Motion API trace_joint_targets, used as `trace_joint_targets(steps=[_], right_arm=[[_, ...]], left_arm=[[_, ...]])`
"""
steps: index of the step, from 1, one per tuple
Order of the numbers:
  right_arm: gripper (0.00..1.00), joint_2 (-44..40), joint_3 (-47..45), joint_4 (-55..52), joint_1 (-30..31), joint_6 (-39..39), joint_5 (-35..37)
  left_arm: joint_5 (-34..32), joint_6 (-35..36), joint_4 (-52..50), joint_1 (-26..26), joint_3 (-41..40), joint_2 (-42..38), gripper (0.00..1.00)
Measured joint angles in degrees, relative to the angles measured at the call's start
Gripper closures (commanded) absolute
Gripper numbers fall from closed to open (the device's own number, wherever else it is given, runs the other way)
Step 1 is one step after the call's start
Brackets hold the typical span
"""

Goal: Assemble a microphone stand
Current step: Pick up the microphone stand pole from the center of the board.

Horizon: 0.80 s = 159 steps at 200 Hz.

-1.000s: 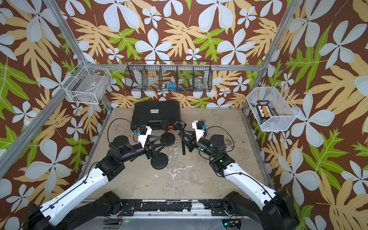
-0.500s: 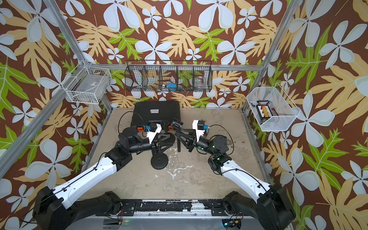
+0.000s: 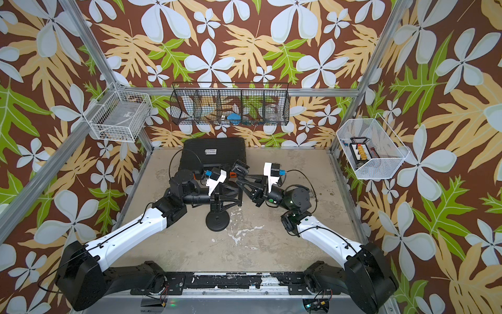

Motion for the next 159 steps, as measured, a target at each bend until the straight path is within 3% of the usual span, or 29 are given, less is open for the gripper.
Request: trace_joint_targets(steps=[18, 37, 70, 82, 95, 105, 159], right_arm=[[1.00, 0.7, 0.3, 1.2, 0.4, 0.2, 0.0], [1.00, 1.6, 0.6, 2.1, 0.8, 0.2, 0.1], [1.00, 2.7, 0.9, 2.2, 0.7, 0.7, 1.8], [0.84, 2.6, 0.9, 2.2, 0.8, 0.3, 1.7], [0.52, 2.0, 0.8, 1.2, 0.8, -0.3, 2.0], [0.39, 1.3, 0.6, 0.1, 0.8, -1.2, 2.7], [0.33, -2.8, 8.6, -21.0, 0.7, -12.4, 5.7]], left_arm=[[0.8, -0.8, 0.5, 0.0, 0.3, 0.7, 0.46], [1.5, -0.9, 1.1, 0.0, 1.1, 2.0, 0.56], [3.3, -0.3, 2.0, 0.0, 2.6, 3.7, 0.91], [3.2, 0.5, 2.1, -0.2, 2.6, 3.8, 0.96], [2.7, 1.3, 2.1, -0.2, 2.4, 3.7, 0.99], [1.7, 1.7, 1.9, -0.1, 1.9, 3.3, 1.00], [-6.3, 0.4, 1.7, 9.0, -0.7, 1.1, 1.00]])
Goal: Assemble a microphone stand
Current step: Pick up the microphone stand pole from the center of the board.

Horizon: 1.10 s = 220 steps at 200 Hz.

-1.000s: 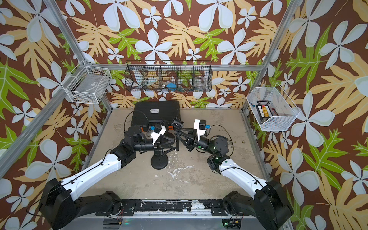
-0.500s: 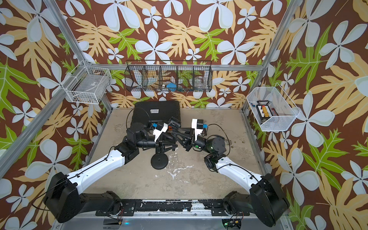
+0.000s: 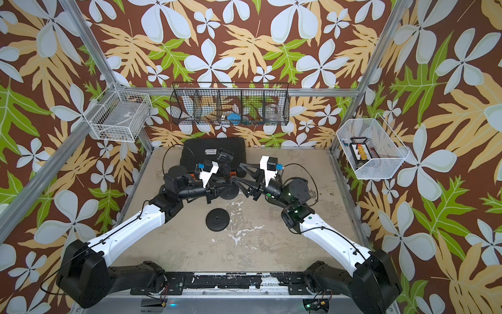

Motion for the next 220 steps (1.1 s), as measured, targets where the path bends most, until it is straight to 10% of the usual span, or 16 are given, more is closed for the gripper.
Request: trace_joint_targets(steps=[220], right_arm=[[0.53, 5.1, 10.4, -26.7, -3.0, -6.9, -10.0]], left_arm=[[14.7, 0.5, -0.9, 0.6, 1.2, 3.9, 1.00]])
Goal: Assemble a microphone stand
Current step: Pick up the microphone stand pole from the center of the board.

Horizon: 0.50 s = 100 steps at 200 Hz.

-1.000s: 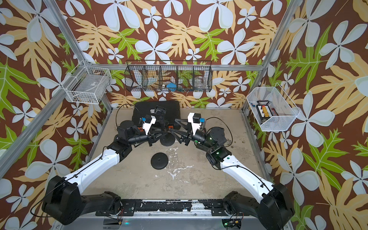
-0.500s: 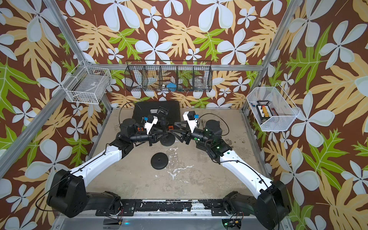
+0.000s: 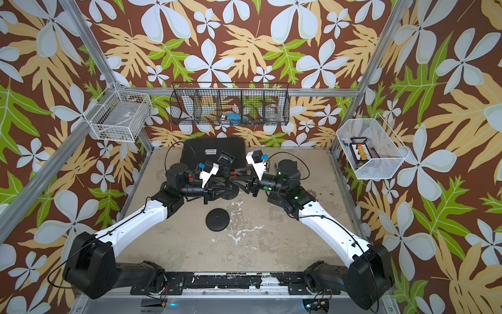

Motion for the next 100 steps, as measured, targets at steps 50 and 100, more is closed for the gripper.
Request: trace_joint_targets(steps=[50, 100], right_arm=[[0.52, 0.8, 0.3, 0.0, 0.0, 0.2, -1.2], [0.57, 1.3, 0.2, 0.4, 0.0, 1.4, -2.5]], left_arm=[[1.2, 1.0, -0.1, -1.4, -0.1, 0.3, 1.00], [1.7, 1.9, -1.7, -2.8, -0.1, 0.7, 1.00]])
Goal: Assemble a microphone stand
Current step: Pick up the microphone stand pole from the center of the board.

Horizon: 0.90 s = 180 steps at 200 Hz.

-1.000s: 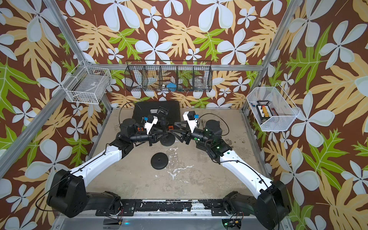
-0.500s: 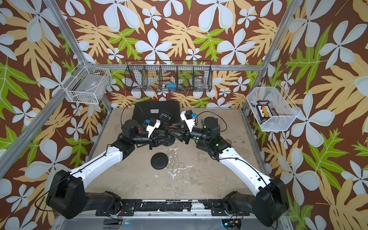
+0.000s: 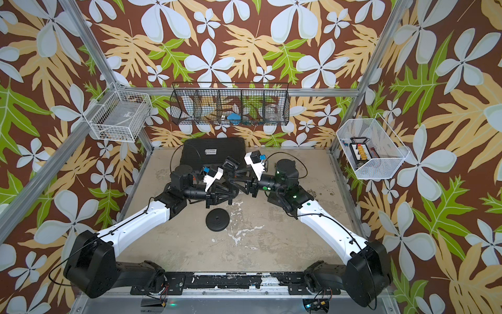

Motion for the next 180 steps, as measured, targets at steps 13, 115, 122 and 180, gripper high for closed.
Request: trace_joint_targets(steps=[13, 115, 122, 180], right_arm=[[0.60, 0.0, 0.0, 0.2, 0.0, 0.2, -0.5], [0.96, 0.4, -0.2, 1.6, -0.1, 0.8, -2.4], [0.98, 0.4, -0.3, 1.7, -0.1, 0.4, -2.1], [1.00, -0.6, -2.4, 2.1, 0.0, -0.1, 0.6]], left_arm=[[0.0, 0.6, -0.5, -0.2, 0.1, 0.3, 1.00], [-0.6, 2.1, -1.4, -0.4, 0.2, 0.4, 0.68], [-0.9, 1.7, -1.4, -0.5, 0.3, 0.4, 0.64], [-2.6, 0.7, -2.4, -0.5, 1.1, -0.1, 0.61]])
